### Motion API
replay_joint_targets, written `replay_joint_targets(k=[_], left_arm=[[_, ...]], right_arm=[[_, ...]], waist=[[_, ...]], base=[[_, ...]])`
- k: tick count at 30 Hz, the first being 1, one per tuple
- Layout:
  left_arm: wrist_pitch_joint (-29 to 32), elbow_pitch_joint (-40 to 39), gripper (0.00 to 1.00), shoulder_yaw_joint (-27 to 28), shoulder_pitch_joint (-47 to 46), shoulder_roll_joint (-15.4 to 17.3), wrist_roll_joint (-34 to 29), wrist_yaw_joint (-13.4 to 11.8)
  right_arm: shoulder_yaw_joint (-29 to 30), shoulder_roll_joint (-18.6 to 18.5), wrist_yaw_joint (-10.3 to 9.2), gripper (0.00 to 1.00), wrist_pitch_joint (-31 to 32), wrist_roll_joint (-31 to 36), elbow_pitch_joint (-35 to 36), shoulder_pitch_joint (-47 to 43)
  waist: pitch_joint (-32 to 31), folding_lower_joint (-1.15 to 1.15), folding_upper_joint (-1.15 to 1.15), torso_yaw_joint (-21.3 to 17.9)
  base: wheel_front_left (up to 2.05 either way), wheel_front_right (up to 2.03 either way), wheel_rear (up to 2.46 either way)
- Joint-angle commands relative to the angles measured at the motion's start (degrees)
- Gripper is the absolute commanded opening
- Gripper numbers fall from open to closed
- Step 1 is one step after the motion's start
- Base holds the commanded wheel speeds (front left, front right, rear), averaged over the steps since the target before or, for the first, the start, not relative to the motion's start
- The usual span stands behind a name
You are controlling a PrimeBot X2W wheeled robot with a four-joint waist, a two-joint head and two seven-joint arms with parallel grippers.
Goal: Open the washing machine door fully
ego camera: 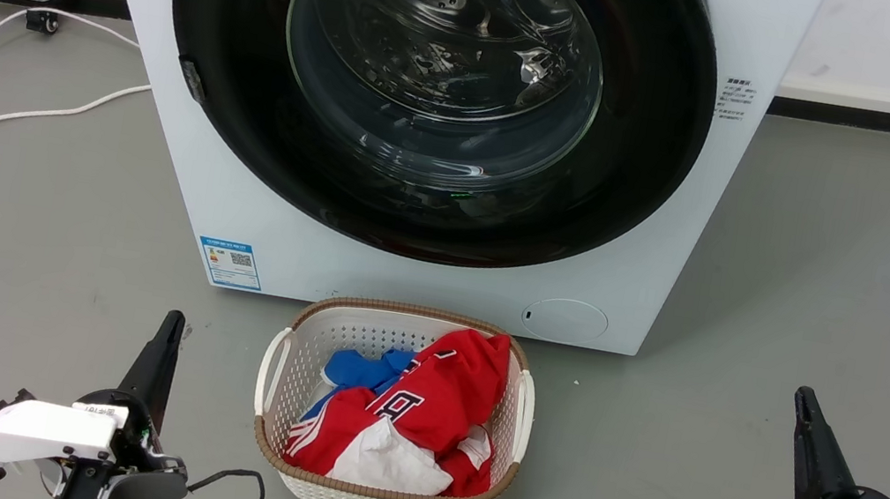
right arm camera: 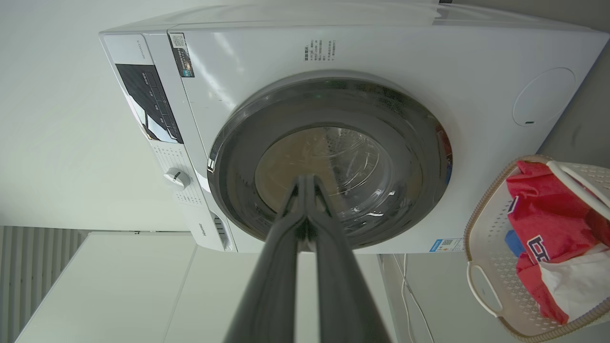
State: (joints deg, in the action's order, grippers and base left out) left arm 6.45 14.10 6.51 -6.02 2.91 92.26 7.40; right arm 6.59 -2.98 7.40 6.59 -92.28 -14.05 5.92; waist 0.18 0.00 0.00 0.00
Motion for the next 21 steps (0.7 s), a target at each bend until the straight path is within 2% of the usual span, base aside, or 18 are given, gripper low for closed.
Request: replay_joint_targets(k=[1,19,20,21], left_arm=[[0.0,0.0,0.00,0.0,-0.5,-0.1,-0.1,0.2],[0.0,0.0,0.00,0.0,-0.5,-0.1,-0.1,0.2],[0.0,0.2,1.00,0.0,0.1,0.0,0.0,0.0],[0.0,0.6,1.00,-0.1,0.3,-0.1,0.0,0.0]], right_arm=[[-0.1,0.2,0.18,0.00,0.0,0.0,0.0,0.7],[-0.1,0.2,0.18,0.00,0.0,0.0,0.0,0.7],[0.0,0.0,0.00,1.00,0.0,0.0,-0.1,-0.1],[0.0,0.0,-0.01,1.00,0.0,0.0,-0.5,-0.4]], waist=[[0.0,0.00,0.00,0.0],[0.0,0.00,0.00,0.0],[0.0,0.00,0.00,0.0],[0.0,0.00,0.00,0.0]], base=[[0.00,0.00,0.00],[0.00,0.00,0.00],[0.00,0.00,0.00],[0.00,0.00,0.00]])
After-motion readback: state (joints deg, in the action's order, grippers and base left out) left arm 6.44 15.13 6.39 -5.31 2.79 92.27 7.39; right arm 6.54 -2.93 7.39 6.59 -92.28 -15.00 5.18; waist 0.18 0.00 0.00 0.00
